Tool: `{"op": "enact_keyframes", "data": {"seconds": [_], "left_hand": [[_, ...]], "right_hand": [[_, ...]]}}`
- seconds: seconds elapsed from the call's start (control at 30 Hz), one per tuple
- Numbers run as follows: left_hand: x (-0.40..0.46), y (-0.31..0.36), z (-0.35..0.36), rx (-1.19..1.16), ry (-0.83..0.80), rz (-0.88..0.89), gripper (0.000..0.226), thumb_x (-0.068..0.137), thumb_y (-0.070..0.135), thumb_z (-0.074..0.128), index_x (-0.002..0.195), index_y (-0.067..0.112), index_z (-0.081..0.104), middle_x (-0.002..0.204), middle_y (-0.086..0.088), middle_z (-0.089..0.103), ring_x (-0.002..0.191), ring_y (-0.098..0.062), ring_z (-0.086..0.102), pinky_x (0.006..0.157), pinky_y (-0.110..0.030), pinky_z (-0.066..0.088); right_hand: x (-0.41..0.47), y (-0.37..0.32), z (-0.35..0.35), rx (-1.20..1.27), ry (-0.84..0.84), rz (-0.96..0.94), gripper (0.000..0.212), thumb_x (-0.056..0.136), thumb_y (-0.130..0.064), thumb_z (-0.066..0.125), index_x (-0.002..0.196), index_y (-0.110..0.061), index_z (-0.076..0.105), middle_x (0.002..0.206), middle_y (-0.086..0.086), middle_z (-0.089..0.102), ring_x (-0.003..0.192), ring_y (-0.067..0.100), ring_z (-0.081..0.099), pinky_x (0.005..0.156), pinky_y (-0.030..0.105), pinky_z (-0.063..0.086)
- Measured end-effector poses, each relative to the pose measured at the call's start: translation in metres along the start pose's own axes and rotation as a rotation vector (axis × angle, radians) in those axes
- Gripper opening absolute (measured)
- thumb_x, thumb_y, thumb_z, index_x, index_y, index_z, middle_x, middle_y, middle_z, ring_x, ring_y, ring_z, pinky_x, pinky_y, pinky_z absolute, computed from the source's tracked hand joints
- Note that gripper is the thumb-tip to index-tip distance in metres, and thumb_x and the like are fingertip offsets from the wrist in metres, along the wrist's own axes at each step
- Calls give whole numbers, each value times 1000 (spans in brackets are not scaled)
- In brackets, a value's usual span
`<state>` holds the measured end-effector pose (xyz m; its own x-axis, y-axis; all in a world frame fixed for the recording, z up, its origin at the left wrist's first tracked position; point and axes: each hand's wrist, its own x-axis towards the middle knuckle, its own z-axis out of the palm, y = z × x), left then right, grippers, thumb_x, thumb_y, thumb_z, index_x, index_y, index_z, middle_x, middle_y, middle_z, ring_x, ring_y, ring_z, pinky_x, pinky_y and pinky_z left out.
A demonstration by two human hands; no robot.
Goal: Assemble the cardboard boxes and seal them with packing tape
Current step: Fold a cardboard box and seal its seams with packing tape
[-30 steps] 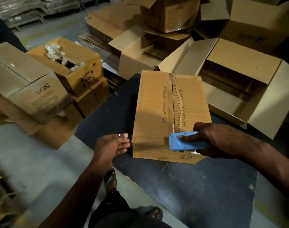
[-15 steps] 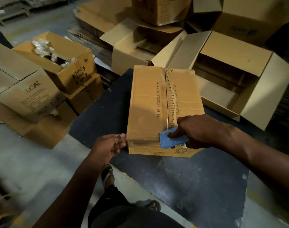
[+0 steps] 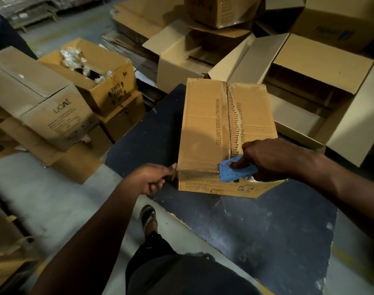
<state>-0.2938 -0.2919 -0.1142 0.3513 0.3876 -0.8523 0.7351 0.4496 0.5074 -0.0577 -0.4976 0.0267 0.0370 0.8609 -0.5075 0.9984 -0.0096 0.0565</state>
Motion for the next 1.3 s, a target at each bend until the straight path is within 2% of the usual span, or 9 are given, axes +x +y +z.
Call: {"op": "enact_keyframes", "data": {"seconds": [0.17, 0.27, 0.4, 0.47, 0.53, 0.63, 0.8, 1.07, 1.3], "left_hand": [[30, -29, 22, -51, 107, -23, 24, 96, 34, 74, 89, 11, 69, 71, -3, 59, 49, -9, 40, 42, -23, 28], [46, -37, 38, 38, 425, 187, 14, 98, 26, 71, 89, 14, 71, 90, -12, 70, 81, -31, 68, 72, -41, 55], [0, -9, 57, -5, 850, 921, 28, 104, 32, 58, 126, 18, 67, 118, 1, 62, 104, -7, 57, 90, -24, 47], [-25, 2, 78, 355, 767, 1378, 49, 96, 47, 63, 131, 13, 66, 125, -2, 64, 115, -12, 55, 99, -28, 43], [-13, -3, 92, 850, 652, 1571, 74, 89, 60, 68, 137, 5, 62, 139, -11, 64, 132, -23, 54, 115, -41, 40], [33, -19, 91, 1229, 725, 1628, 68, 93, 46, 76, 143, 4, 59, 145, -15, 60, 135, -30, 58, 111, -51, 49], [43, -17, 90, 1157, 826, 1778, 48, 104, 40, 58, 141, 9, 63, 143, -11, 63, 132, -25, 61, 111, -46, 49], [42, -3, 72, 1246, 735, 1757, 51, 112, 44, 35, 146, 13, 57, 146, -9, 60, 133, -30, 59, 112, -49, 47], [45, 23, 27, 1430, 585, 1573, 61, 107, 48, 35, 160, 19, 31, 161, -8, 41, 154, -30, 29, 124, -57, 26]], "right_hand": [[2, -2, -3, 0, -3, 16, 58, 97, -36, 63, 147, -56, 43, 104, -16, 38, 106, 15, 57, 69, 29, 45], [1, -4, -4, 2, -2, 38, 57, 97, -35, 63, 147, -55, 44, 105, -16, 39, 108, 16, 57, 70, 29, 44], [-8, -5, -3, 18, -10, 60, 65, 96, -26, 62, 148, -57, 39, 103, -16, 38, 106, 17, 57, 66, 30, 40], [-12, -3, -3, 16, -6, 70, 69, 96, -21, 61, 149, -59, 37, 105, -15, 41, 99, 17, 56, 64, 31, 42], [-14, -4, -3, 0, -8, 74, 72, 95, -17, 60, 147, -61, 37, 107, -13, 46, 94, 18, 56, 61, 33, 45], [-15, -3, -1, 6, -39, 103, 72, 93, -17, 64, 147, -60, 40, 115, -12, 55, 97, 18, 59, 65, 34, 50], [-36, 12, 2, 32, -48, 192, 61, 94, -26, 65, 144, -56, 47, 112, -17, 55, 91, 14, 55, 57, 28, 38], [-79, 40, 15, 0, -160, 295, 69, 92, -25, 67, 145, -60, 41, 129, -12, 61, 110, 18, 63, 77, 35, 56], [-56, 17, 8, 34, -31, 255, 59, 94, -25, 67, 147, -45, 49, 128, -5, 63, 110, 24, 65, 73, 37, 53]]}}
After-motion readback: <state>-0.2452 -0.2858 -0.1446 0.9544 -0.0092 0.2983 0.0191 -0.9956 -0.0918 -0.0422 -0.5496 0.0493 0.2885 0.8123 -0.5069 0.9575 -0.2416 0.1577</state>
